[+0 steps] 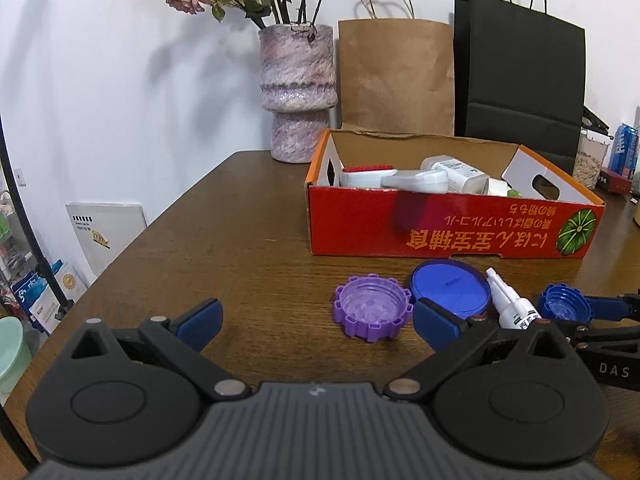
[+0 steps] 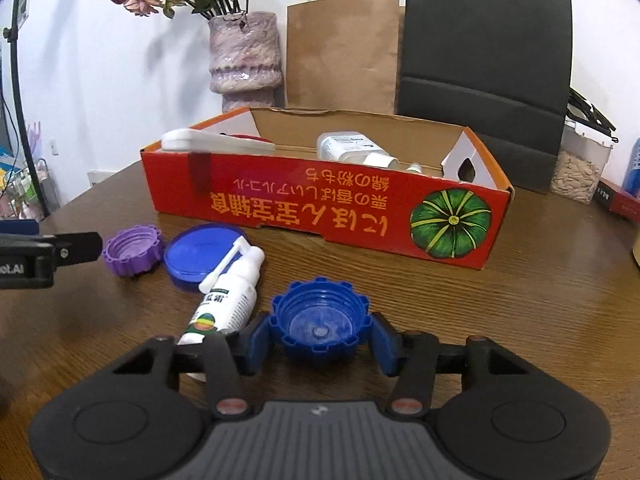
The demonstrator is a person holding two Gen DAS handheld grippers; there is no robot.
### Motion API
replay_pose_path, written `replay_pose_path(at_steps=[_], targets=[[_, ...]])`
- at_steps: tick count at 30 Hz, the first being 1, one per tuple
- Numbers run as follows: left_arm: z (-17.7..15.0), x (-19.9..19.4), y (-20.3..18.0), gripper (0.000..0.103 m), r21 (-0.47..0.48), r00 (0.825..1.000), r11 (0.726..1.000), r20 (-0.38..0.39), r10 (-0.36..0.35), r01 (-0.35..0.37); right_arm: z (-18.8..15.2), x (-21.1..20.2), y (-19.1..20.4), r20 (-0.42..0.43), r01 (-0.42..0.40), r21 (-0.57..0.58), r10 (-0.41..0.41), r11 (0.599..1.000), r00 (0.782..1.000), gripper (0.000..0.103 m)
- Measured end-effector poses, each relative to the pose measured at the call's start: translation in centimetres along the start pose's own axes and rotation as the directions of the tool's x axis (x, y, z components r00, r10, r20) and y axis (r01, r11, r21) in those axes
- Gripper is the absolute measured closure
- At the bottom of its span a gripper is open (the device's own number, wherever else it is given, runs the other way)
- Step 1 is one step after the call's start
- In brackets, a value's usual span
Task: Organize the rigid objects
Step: 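Grasp the blue ridged cap with the right gripper, then grasp the purple ridged cap with the left gripper while the right gripper holds the blue cap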
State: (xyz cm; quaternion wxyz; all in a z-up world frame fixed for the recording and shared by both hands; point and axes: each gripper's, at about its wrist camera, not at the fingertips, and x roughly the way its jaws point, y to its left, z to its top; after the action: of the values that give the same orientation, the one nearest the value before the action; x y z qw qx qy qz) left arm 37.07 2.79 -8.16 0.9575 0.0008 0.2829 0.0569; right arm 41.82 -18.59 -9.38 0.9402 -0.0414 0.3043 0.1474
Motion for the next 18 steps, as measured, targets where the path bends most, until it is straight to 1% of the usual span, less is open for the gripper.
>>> replay_pose_path(at_steps=[3, 7, 11, 18], targets=[[0.0, 0.5, 0.1, 0.0, -0.002, 1.0, 1.0, -0.02, 0.005, -0.005, 0.0, -0.1, -0.1, 0.011, 0.002, 0.005, -0.002, 1.0, 1.0, 0.052], [-0.1, 1.5, 0.2, 0.0, -0.004, 0.998, 1.0, -0.058, 0.006, -0.007, 0.2, -0.3, -0.7, 0.043, 0.036, 0.028, -0.037, 0.999, 0.998, 0.051], [-0.3, 2.6, -0.1, 0.0, 0.004, 0.994, 1.0, -0.107, -0.015, 0.016, 0.6, 0.0, -1.7, 0.05, 0.066, 0.056, -0.069, 0.996, 0.996, 0.051], [0.1, 3.8, -0.8, 0.0, 0.018, 0.995, 1.0, -0.099, -0.016, 0.018, 0.8, 0.5, -2.5, 0.048, 0.084, 0.07, -0.088, 0.994, 0.995, 0.051]])
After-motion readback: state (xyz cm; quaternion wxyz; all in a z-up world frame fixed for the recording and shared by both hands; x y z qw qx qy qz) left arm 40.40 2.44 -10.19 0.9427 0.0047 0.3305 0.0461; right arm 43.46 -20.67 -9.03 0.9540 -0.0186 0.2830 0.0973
